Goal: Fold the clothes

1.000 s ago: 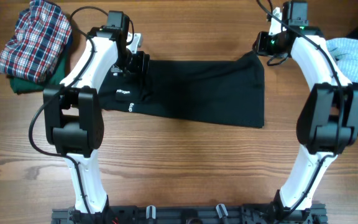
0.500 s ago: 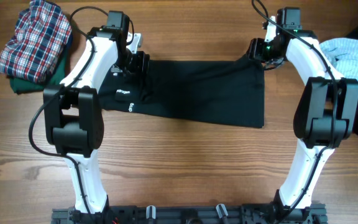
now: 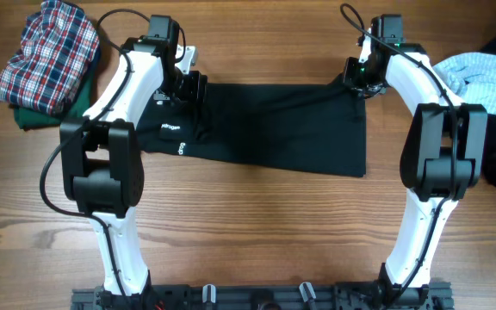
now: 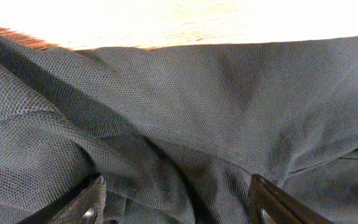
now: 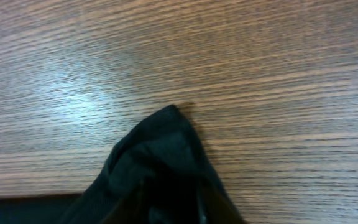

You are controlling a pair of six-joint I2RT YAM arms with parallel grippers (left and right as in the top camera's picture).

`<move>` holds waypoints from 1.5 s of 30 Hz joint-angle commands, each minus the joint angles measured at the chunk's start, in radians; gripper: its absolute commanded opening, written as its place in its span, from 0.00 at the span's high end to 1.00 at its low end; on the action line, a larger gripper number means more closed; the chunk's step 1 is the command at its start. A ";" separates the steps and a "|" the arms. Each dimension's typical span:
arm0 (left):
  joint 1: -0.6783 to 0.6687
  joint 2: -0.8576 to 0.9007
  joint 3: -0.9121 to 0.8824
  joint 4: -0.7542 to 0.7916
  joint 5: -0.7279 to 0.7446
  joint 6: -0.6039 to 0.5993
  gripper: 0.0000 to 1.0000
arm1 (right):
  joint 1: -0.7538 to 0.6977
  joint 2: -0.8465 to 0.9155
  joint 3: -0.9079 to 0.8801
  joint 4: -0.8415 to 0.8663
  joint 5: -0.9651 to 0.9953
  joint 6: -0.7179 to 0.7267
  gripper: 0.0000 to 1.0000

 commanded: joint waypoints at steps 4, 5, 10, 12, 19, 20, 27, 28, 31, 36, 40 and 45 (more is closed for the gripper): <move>0.004 0.013 -0.006 0.000 -0.007 0.012 0.27 | 0.005 0.036 0.001 0.004 0.055 0.025 0.93; 0.004 0.013 -0.006 0.000 -0.007 0.011 0.27 | 0.004 0.036 0.002 0.009 0.054 0.025 0.94; 0.004 0.013 -0.006 0.000 -0.007 0.011 0.27 | -0.003 0.023 0.010 0.016 0.054 0.021 0.96; 0.004 0.013 -0.006 0.000 -0.007 0.011 0.27 | -0.003 0.010 0.011 0.013 0.054 0.016 0.96; 0.004 0.013 -0.006 0.000 -0.007 0.011 0.27 | -0.003 -0.076 0.011 -0.047 0.053 0.014 0.96; 0.004 0.013 -0.006 0.000 -0.007 0.011 0.27 | -0.003 -0.089 0.011 -0.060 0.053 0.014 0.95; 0.004 0.013 -0.006 0.006 -0.007 0.011 0.27 | -0.005 -0.138 0.011 -0.127 0.055 0.029 0.96; 0.004 0.013 -0.006 0.006 -0.007 0.011 0.27 | -0.006 -0.139 0.011 -0.134 0.055 0.039 0.96; 0.004 0.013 -0.006 0.007 -0.007 0.012 0.27 | -0.008 -0.140 0.011 -0.135 0.055 0.039 0.96; 0.004 0.013 -0.006 0.008 -0.007 0.012 0.27 | -0.006 -0.140 0.011 -0.043 0.000 -0.111 0.66; 0.004 0.013 -0.006 0.010 -0.007 0.011 0.27 | -0.005 -0.139 0.011 0.014 -0.003 -0.243 0.57; 0.004 0.013 -0.006 0.011 -0.007 0.011 0.27 | -0.005 -0.115 0.011 0.059 -0.011 -0.325 0.61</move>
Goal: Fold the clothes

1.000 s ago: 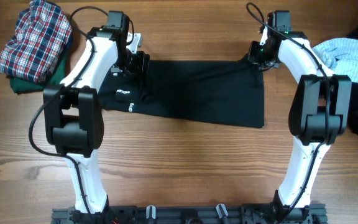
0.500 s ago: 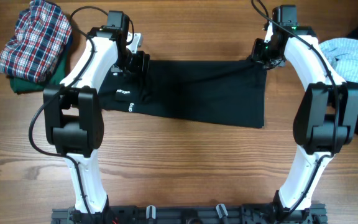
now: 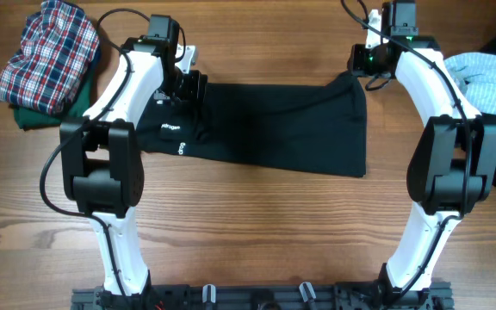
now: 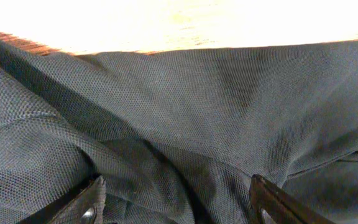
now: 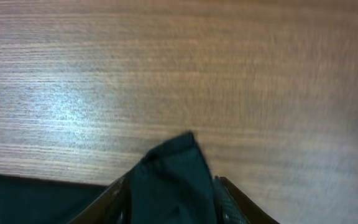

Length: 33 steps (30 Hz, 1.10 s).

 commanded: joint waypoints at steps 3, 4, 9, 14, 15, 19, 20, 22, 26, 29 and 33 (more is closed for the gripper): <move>0.004 0.013 -0.006 0.002 -0.007 0.011 0.26 | -0.001 0.021 0.011 0.015 -0.041 -0.116 0.63; 0.004 0.013 -0.006 0.002 -0.007 0.011 0.27 | 0.002 0.029 0.011 0.014 -0.053 -0.130 0.63; 0.004 0.013 -0.006 0.002 -0.007 0.011 0.27 | 0.036 0.071 0.011 0.018 -0.072 -0.163 0.64; 0.004 0.013 -0.006 0.001 -0.007 0.011 0.27 | 0.055 0.119 0.011 0.021 -0.046 -0.122 0.63; 0.004 0.013 -0.006 0.001 -0.007 0.011 0.27 | 0.055 0.122 0.010 0.019 -0.024 -0.105 0.63; 0.004 0.013 -0.006 0.002 -0.008 0.012 0.27 | 0.052 0.127 0.010 0.003 0.040 -0.054 0.60; 0.004 0.013 -0.006 0.002 -0.007 0.011 0.27 | 0.052 0.127 0.010 0.001 0.056 -0.044 0.58; 0.004 0.013 -0.006 0.002 -0.007 0.011 0.27 | 0.051 0.129 0.010 0.000 0.079 -0.032 0.54; 0.004 0.013 -0.006 0.002 -0.007 0.012 0.27 | 0.051 0.147 0.010 0.001 0.090 -0.026 0.53; 0.004 0.013 -0.006 0.002 -0.007 0.011 0.27 | 0.052 0.164 0.009 0.000 0.091 -0.016 0.53; 0.004 0.013 -0.006 0.002 -0.008 0.012 0.27 | 0.047 0.168 0.009 0.004 0.118 0.008 0.54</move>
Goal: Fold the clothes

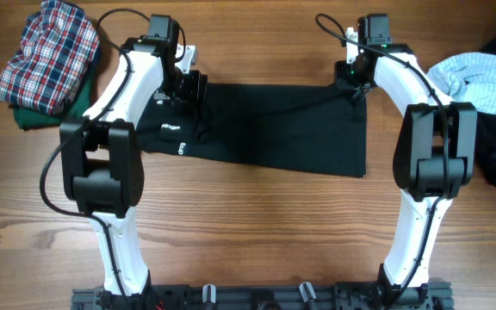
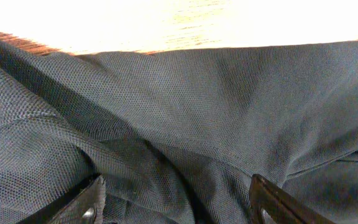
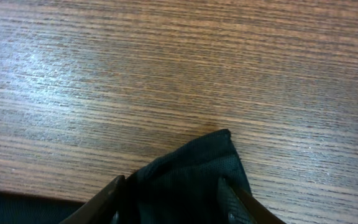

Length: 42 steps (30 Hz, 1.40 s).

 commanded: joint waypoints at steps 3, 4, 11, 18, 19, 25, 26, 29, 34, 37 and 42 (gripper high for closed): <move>0.004 0.013 -0.006 0.002 -0.010 0.011 0.27 | -0.007 0.044 0.009 0.010 0.067 0.040 0.60; 0.004 0.013 -0.006 0.002 -0.010 0.011 0.27 | -0.007 0.044 0.009 0.012 0.068 0.040 0.64; 0.004 0.013 -0.006 0.002 -0.011 0.011 0.26 | -0.012 0.040 0.010 0.015 0.078 0.071 0.92; 0.004 0.013 -0.006 0.002 -0.018 0.012 0.26 | -0.013 -0.010 0.030 0.004 0.077 0.082 0.94; 0.004 0.013 -0.006 0.002 -0.018 0.012 0.26 | -0.013 -0.023 0.033 0.000 0.077 0.085 0.94; 0.004 0.013 -0.006 0.002 -0.018 0.012 0.26 | -0.013 -0.096 0.049 -0.095 0.058 0.138 0.96; 0.004 0.013 -0.006 0.002 -0.018 0.012 0.26 | -0.013 -0.109 0.049 -0.113 0.055 0.150 0.96; 0.004 0.013 -0.006 0.002 -0.022 0.012 0.26 | -0.013 -0.150 0.049 -0.165 0.030 0.168 0.96; 0.004 0.013 -0.006 0.002 -0.023 0.012 0.26 | -0.013 -0.225 0.049 -0.247 0.019 0.211 0.96; 0.004 0.013 -0.006 0.002 -0.023 0.011 0.26 | -0.013 -0.252 0.049 -0.293 -0.007 0.211 0.96; 0.004 0.013 -0.006 0.002 -0.024 0.012 0.26 | -0.013 -0.255 0.048 -0.380 -0.028 0.211 0.96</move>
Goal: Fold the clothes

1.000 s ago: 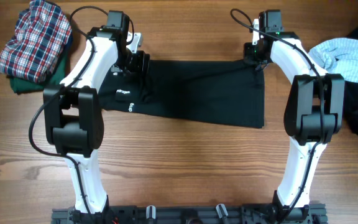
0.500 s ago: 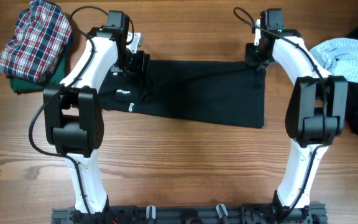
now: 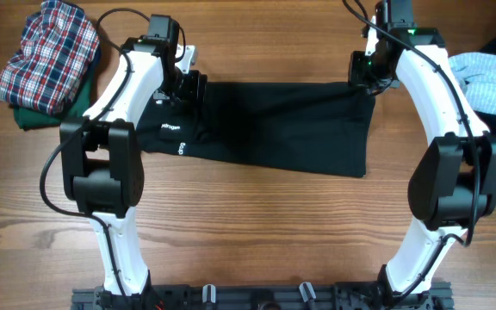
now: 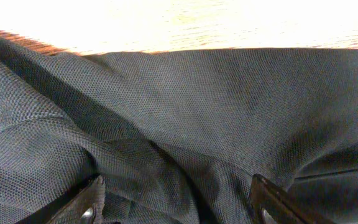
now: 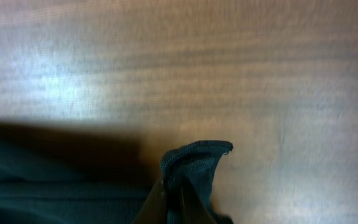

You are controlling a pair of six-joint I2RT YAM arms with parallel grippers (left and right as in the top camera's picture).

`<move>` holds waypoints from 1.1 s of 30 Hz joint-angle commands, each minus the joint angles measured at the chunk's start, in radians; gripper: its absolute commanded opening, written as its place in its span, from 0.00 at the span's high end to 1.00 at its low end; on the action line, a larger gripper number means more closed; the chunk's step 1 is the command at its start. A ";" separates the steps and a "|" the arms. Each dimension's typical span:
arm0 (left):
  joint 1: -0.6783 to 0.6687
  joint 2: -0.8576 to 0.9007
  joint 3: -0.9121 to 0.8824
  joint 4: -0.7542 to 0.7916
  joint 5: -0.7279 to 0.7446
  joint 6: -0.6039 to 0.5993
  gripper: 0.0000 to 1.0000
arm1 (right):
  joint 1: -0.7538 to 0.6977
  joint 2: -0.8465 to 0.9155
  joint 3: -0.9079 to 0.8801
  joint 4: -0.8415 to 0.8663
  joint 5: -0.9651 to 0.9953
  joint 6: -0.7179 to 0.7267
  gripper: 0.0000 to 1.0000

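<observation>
A black shirt (image 3: 274, 125) lies spread flat across the middle of the table. At its left end, my left gripper (image 3: 188, 89) is down on the bunched cloth. Its fingers (image 4: 89, 203) stand wide apart and open, with folds of black cloth (image 4: 185, 124) between them. My right gripper (image 3: 365, 72) is at the shirt's far right corner. In the right wrist view it (image 5: 176, 200) is shut on that corner (image 5: 194, 159), which sticks up out of the jaws just above the wood.
A plaid shirt (image 3: 50, 47) lies on a green garment (image 3: 33, 114) at the far left. A light blue garment (image 3: 489, 73) and a dark one lie at the right edge. Bare wood (image 3: 257, 232) fills the near half of the table.
My right gripper stood open astride the shirt's far right corner and is now shut on it. It sits a little further right, and the corner is drawn out that way. The left gripper has not moved.
My left gripper has rested open on the shirt's left end throughout. My right gripper was at the far right corner, then stood open astride it at two slightly different spots. Now it pinches that corner and the shirt's far edge reaches further right.
</observation>
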 commanded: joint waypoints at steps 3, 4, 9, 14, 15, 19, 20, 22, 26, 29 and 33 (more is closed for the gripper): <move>0.004 0.013 -0.006 0.002 -0.013 0.012 0.26 | -0.006 -0.021 0.017 -0.037 -0.023 0.021 0.96; 0.004 0.013 -0.006 0.002 -0.013 0.012 0.26 | -0.006 -0.021 0.017 -0.037 -0.023 0.021 0.96; 0.004 0.013 -0.006 0.002 -0.014 0.012 0.26 | -0.009 -0.021 0.017 -0.039 -0.010 0.018 0.96; 0.004 0.013 -0.006 0.002 -0.014 0.012 0.26 | -0.009 -0.021 0.017 -0.067 0.214 0.057 0.96; 0.004 0.013 -0.006 0.002 -0.014 0.012 0.26 | -0.009 -0.021 0.017 -0.071 0.253 0.066 0.96; 0.004 0.013 -0.006 0.003 -0.014 0.012 0.26 | -0.009 -0.021 0.017 -0.073 0.330 0.094 0.95; 0.004 0.013 -0.006 0.003 -0.013 0.012 0.26 | -0.009 -0.021 0.017 -0.074 0.330 0.098 0.96; 0.005 0.013 -0.006 0.002 -0.013 0.012 0.26 | -0.009 -0.021 0.017 -0.073 0.330 0.100 0.96; 0.005 0.013 -0.006 0.003 -0.013 0.012 0.26 | -0.009 -0.021 0.017 -0.050 0.296 0.092 0.96; 0.005 0.013 -0.006 0.002 -0.013 0.012 0.26 | -0.009 -0.021 0.017 -0.047 0.260 0.070 0.96; 0.005 0.013 -0.006 0.002 -0.013 0.012 0.26 | -0.009 -0.021 0.017 -0.060 0.196 0.053 0.96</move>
